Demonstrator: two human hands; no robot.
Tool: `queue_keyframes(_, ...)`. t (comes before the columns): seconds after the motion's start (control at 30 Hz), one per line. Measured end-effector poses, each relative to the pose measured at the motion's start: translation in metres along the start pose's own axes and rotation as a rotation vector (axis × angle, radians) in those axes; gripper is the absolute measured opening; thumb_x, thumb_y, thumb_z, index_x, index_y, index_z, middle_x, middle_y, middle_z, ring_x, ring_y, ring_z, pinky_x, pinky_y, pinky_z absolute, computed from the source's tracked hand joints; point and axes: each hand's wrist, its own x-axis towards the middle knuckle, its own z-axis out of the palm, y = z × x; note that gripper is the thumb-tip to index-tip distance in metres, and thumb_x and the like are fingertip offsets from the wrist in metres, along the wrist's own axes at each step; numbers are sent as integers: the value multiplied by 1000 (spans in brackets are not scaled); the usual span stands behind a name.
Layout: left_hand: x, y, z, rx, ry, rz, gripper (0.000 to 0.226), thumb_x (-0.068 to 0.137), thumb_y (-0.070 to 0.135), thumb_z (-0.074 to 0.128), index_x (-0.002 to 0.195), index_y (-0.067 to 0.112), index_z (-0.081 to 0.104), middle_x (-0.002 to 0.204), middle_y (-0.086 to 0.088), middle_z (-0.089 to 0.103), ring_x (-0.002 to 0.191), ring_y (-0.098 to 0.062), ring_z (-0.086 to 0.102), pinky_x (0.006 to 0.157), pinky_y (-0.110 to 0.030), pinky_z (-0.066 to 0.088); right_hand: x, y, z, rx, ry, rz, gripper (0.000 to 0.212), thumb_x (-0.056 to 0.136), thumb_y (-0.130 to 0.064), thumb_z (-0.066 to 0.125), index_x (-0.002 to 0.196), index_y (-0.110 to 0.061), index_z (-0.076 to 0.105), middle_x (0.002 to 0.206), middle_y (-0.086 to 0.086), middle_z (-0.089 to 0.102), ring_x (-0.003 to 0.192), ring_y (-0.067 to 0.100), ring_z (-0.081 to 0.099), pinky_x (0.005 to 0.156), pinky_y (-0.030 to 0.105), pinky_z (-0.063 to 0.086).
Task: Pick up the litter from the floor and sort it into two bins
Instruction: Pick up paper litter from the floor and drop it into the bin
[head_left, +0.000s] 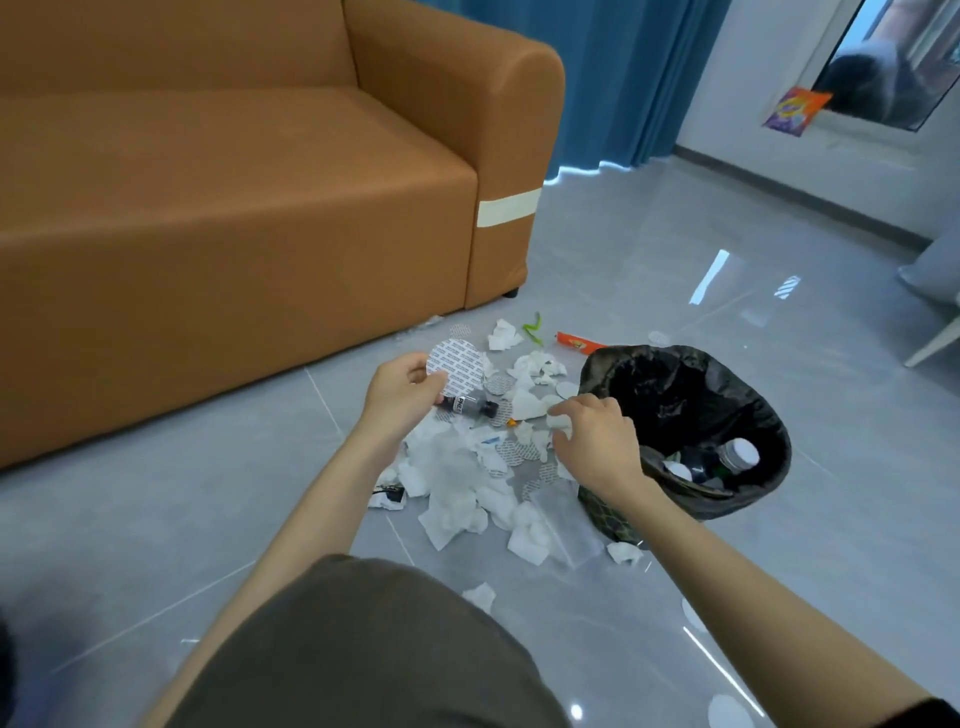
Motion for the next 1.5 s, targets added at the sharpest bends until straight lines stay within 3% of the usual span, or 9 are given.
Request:
queue_keyframes(0.1, -1, -8, -15, -28, 54, -12, 15, 93, 5, 51, 97, 14, 62, 78, 8, 61, 64, -5, 54, 52, -6, 42, 0, -23, 11, 210, -8, -28, 32, 92, -22, 51, 123, -24, 59, 127, 1, 57, 116, 26, 49, 92, 37, 44)
queue_keyframes(0.23, -5, -21, -50, -48, 138, -39, 11, 92, 6, 53, 95, 14, 61, 78, 4, 61, 65, -8, 55, 62, -14, 46, 2, -73, 8, 813, -109, 14, 26, 96, -24, 48, 118, -19, 61, 108, -5, 63, 89, 13, 61, 70, 21, 45)
queue_keyframes(0.37, -17, -32, -94, -42, 162, -64, 7, 91, 9, 57, 96, 9, 62, 78, -1, 61, 69, -12, 58, 67, -18, 50, 4, -133, -4, 1198, -315, 62, 25, 94, -28, 54, 118, -20, 59, 109, -4, 64, 79, 8, 65, 76, 25, 51)
queue_keyframes(0.67, -62, -58, -173, 34, 286, -137, 23, 88, 7, 62, 110, 2, 62, 79, -7, 62, 62, -9, 60, 62, -13, 52, -10, -237, 8, 1124, -446, -175, 12, 82, -21, 72, 91, -13, 69, 78, 0, 66, 62, 8, 57, 58, 13, 46)
queue_keyframes(0.83, -91, -66, -215, 13, 365, -162, 15, 95, 23, 54, 107, 17, 61, 87, 4, 61, 75, -9, 59, 68, -18, 52, -24, -278, 22, 1112, -506, -182, 10, 83, -15, 71, 90, -10, 68, 75, 0, 64, 59, 9, 53, 51, 9, 43)
queue_keyframes(0.93, -110, -92, -259, 338, 487, -176, 21, 98, 26, 46, 112, 18, 59, 100, -2, 59, 93, -18, 56, 78, -30, 47, -30, -293, 27, 1145, -509, -144, 5, 82, -15, 71, 81, -16, 66, 76, 0, 64, 60, 10, 54, 56, 15, 44)
queue_keyframes(1.0, -127, -119, -284, 664, 585, -330, 33, 95, 25, 51, 125, 12, 54, 116, -13, 59, 112, -29, 51, 92, -36, 41, -33, -299, 30, 1153, -517, -134, 8, 82, -15, 71, 78, -19, 65, 76, -1, 64, 61, 10, 54, 58, 17, 44)
queue_keyframes(1.13, -159, -159, -288, 843, 505, -631, 56, 91, 22, 55, 138, 4, 32, 130, -23, 43, 119, -41, 42, 96, -41, 36, -42, -301, 33, 1156, -545, -126, 6, 83, -16, 71, 83, -17, 65, 76, -2, 63, 62, 11, 53, 61, 21, 44)
queue_keyframes(1.5, -163, -183, -273, 969, 430, -588, 44, 88, -6, 41, 131, 4, 38, 119, -18, 58, 107, -32, 55, 80, -32, 41, -44, -282, 39, 1149, -533, -83, 8, 83, -14, 70, 90, -13, 65, 77, -2, 63, 61, 11, 53, 61, 20, 45)
